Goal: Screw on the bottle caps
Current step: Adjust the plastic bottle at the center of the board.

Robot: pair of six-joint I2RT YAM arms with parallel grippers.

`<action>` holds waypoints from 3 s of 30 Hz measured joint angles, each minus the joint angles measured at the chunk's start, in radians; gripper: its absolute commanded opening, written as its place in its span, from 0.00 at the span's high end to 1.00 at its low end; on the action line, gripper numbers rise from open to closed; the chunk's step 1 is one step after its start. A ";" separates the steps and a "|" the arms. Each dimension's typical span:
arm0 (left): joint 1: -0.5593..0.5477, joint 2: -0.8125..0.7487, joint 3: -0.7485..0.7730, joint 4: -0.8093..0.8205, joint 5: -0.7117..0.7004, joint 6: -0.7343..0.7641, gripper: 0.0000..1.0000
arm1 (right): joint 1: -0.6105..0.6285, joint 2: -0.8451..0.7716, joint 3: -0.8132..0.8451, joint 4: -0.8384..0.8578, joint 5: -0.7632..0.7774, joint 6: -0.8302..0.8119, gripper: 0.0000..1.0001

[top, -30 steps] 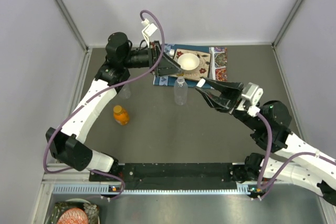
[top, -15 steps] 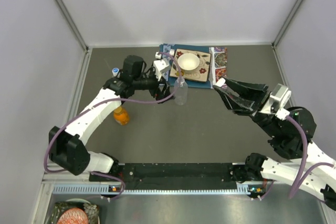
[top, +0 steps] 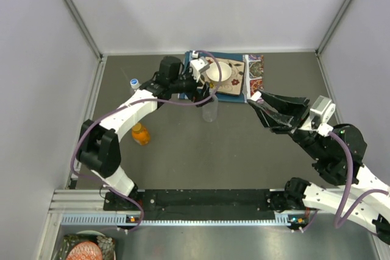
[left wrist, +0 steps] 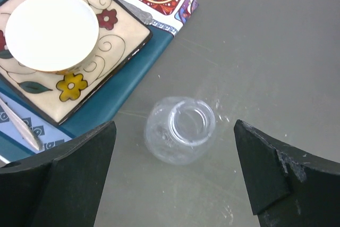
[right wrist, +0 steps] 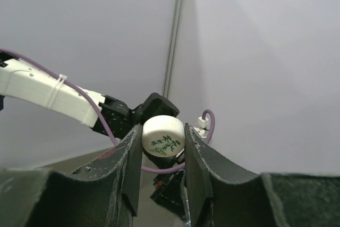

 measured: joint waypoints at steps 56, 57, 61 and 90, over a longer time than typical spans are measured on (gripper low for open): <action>-0.584 0.500 0.506 -0.656 -0.483 0.191 1.00 | 0.001 -0.100 0.153 -0.338 0.227 0.055 0.85; -0.584 0.500 0.506 -0.655 -0.480 0.191 0.97 | 0.001 -0.100 0.153 -0.339 0.229 0.055 0.86; -0.591 0.500 0.495 -0.641 -0.468 0.192 0.85 | 0.001 -0.098 0.153 -0.342 0.239 0.062 0.86; -0.640 0.367 0.259 -0.504 -0.526 0.173 0.03 | 0.001 -0.017 0.153 -0.364 0.258 0.142 0.87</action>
